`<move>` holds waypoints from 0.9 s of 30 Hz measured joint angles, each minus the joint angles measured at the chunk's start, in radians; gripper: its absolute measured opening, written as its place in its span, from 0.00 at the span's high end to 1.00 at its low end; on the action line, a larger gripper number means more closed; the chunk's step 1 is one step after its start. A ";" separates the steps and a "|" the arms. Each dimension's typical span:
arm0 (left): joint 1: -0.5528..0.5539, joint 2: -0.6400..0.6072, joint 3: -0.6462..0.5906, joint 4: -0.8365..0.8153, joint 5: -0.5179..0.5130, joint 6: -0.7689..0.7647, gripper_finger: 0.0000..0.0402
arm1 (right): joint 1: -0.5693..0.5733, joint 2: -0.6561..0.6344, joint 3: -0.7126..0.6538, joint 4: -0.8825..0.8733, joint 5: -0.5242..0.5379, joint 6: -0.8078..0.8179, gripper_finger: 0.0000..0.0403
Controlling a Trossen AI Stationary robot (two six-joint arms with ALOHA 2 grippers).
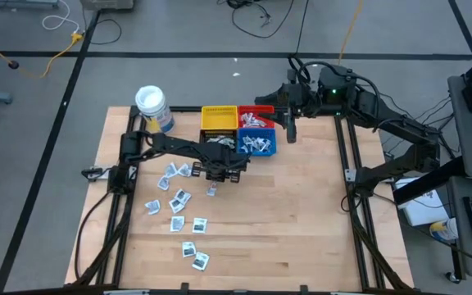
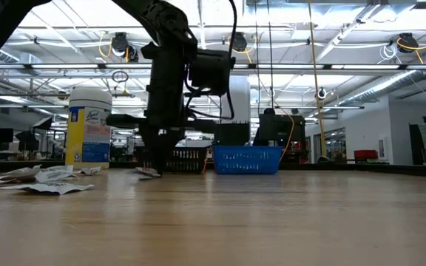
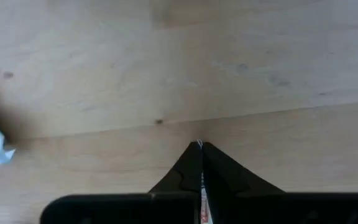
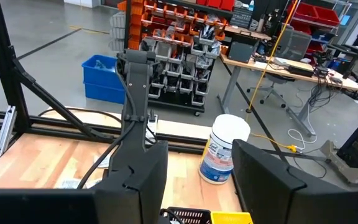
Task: Pick & Place First Aid Supplies
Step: Put the orange ointment pack into the red basket
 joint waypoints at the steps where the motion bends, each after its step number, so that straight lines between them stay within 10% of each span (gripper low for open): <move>1: 0.000 -0.010 0.000 0.002 -0.002 0.009 0.99 | 0.000 0.000 0.000 0.000 0.000 0.000 0.57; 27: 0.014 -0.699 0.007 0.118 -0.363 0.498 1.00 | 0.000 0.000 0.000 0.000 0.002 0.083 0.57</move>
